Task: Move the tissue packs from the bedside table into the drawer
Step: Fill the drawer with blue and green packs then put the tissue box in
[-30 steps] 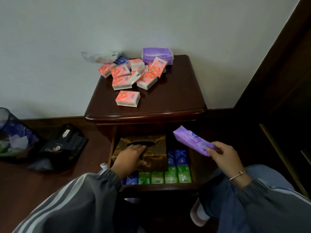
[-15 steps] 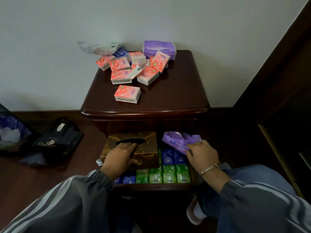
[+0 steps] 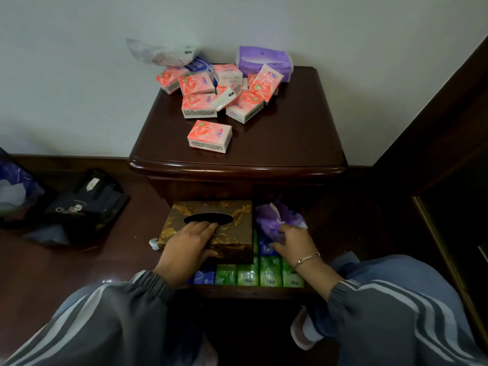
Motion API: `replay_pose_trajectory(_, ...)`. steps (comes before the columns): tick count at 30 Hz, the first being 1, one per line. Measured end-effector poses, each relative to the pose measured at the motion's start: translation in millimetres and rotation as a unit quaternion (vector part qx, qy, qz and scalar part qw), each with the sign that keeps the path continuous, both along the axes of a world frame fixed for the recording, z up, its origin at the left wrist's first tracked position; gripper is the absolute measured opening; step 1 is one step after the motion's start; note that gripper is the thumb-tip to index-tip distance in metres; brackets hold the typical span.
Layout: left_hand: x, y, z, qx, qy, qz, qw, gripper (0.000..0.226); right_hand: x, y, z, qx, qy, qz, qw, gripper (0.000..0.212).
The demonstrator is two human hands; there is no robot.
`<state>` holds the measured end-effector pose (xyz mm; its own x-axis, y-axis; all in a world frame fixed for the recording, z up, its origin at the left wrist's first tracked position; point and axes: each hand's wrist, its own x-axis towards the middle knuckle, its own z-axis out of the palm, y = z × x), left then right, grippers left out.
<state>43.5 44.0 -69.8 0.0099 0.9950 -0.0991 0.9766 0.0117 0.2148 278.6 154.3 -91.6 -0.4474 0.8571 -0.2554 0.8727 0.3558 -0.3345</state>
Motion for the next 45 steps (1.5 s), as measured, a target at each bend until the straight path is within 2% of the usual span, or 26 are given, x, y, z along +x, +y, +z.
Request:
replay_pose_trajectory(2,-0.7,-2.5,1.3,0.006,-0.009,0.002,1.000,0.068,3.8,3.9,3.8,-0.014,0.002,0.013,1.000,0.018)
replay_pose_trajectory(4,-1.2,-3.7,2.4,0.010,-0.013,0.001,1.000,0.068,9.6,6.9,4.7,0.004,0.002,0.011,1.000,0.019)
replay_pose_trajectory(8,-0.7,-3.7,3.0,0.012,-0.016,-0.001,1.000,0.068,8.0,2.1,1.5,0.089,-0.051,0.003,0.995,0.022)
replay_pose_trajectory(10,-1.2,-3.5,2.4,0.010,-0.015,-0.005,1.000,0.068,0.4,-2.0,0.5,0.125,-0.029,0.009,0.992,0.018)
replay_pose_trajectory(12,-2.3,-3.8,1.7,0.007,-0.015,-0.010,1.000,0.068,-6.4,-4.1,0.5,0.162,0.003,0.021,0.987,0.005)
replay_pose_trajectory(16,-4.4,-3.9,1.1,0.006,-0.018,-0.010,1.000,0.069,-16.6,2.4,-3.6,0.219,-0.025,0.015,0.975,0.024)
replay_pose_trajectory(21,-5.6,-3.3,2.3,0.002,-0.023,-0.011,1.000,0.069,-27.7,9.2,-19.0,0.162,-0.085,0.009,0.983,0.006)
replay_pose_trajectory(22,-5.4,-3.4,2.5,0.002,-0.025,-0.010,1.000,0.069,-29.5,11.0,-24.8,0.129,-0.082,0.011,0.988,0.009)
replay_pose_trajectory(23,-5.5,-3.5,3.0,0.002,-0.025,-0.010,1.000,0.069,-30.6,12.6,-31.1,0.089,-0.073,0.008,0.993,0.020)
replay_pose_trajectory(25,-5.2,-3.1,3.4,-0.002,-0.020,-0.010,1.000,0.070,-32.8,12.8,-38.0,0.026,-0.020,0.013,0.999,0.033)
replay_pose_trajectory(28,-4.5,-1.6,4.6,-0.004,-0.023,-0.011,1.000,0.069,-32.0,10.6,-40.9,0.003,0.062,0.034,0.997,0.048)
replay_pose_trajectory(32,-3.3,-0.9,5.3,-0.009,-0.015,-0.012,1.000,0.070,-20.1,19.8,-41.6,0.029,-0.006,0.022,0.999,0.061)
replay_pose_trajectory(35,-3.0,-0.3,5.7,-0.012,-0.014,-0.013,1.000,0.069,-13.5,24.2,-43.2,0.011,-0.061,0.043,0.997,0.063)
replay_pose_trajectory(38,-2.7,-1.0,6.2,-0.011,-0.017,-0.012,1.000,0.069,-14.1,20.2,-51.4,-0.059,-0.071,0.071,0.993,0.066)
replay_pose_trajectory(40,-2.7,-1.4,6.2,-0.009,-0.017,-0.013,1.000,0.069,-15.7,17.0,-52.1,-0.071,-0.054,0.053,0.995,0.068)
replay_pose_trajectory(42,-2.9,-1.6,5.8,-0.008,-0.016,-0.016,1.000,0.069,-19.3,14.7,-45.0,-0.028,-0.009,0.027,0.999,0.058)
replay_pose_trajectory(43,-3.1,-1.6,5.7,-0.008,-0.015,-0.017,1.000,0.069,-22.2,12.6,-40.0,-0.008,0.028,0.010,1.000,0.046)
replay_pose_trajectory(44,-3.7,-1.8,6.1,-0.007,-0.017,-0.019,1.000,0.069,-25.2,9.7,-33.4,-0.015,0.083,-0.029,0.996,0.032)
replay_pose_trajectory(45,-4.6,-1.8,7.0,-0.006,-0.024,-0.021,0.999,0.069,-28.1,6.7,-24.2,-0.067,0.148,-0.087,0.983,0.024)
